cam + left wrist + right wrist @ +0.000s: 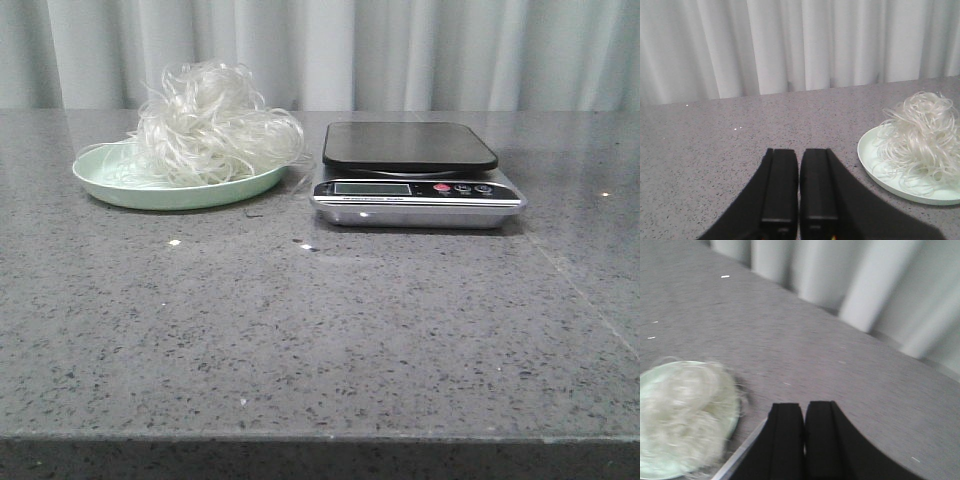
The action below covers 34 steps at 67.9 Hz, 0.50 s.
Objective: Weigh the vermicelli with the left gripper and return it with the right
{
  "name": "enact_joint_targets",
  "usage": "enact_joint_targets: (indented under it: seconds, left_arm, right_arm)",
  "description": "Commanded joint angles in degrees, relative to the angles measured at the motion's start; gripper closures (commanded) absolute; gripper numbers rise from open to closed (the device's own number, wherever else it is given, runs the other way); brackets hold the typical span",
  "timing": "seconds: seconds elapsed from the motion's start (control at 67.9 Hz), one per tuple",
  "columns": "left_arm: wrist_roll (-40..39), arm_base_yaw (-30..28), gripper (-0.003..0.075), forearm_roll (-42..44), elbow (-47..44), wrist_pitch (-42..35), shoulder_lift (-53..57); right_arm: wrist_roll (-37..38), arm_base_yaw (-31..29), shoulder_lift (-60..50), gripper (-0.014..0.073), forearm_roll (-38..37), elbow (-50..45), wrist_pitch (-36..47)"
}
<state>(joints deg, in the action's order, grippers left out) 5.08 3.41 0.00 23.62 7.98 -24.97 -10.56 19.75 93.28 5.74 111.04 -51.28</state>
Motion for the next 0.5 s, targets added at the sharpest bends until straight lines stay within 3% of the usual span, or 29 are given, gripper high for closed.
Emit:
enact_joint_targets:
  seconds: [0.0, 0.206, 0.486]
  left_arm:
    - [-0.3, 0.0, 0.0584, -0.5, 1.6, -4.9, -0.3]
    - [-0.3, 0.0, 0.0584, -0.5, 1.6, -4.9, -0.3]
    - [-0.3, 0.0, 0.0584, -0.5, 1.2, -3.4, -0.3]
  right_arm:
    - [-0.4, -5.5, -5.2, 0.0442, -0.4, 1.1, 0.3]
    - [-0.4, -14.8, -12.4, 0.0442, 1.9, -10.7, 3.1]
    - [-0.4, -19.6, -28.0, 0.0442, 3.6, -42.4, 24.5]
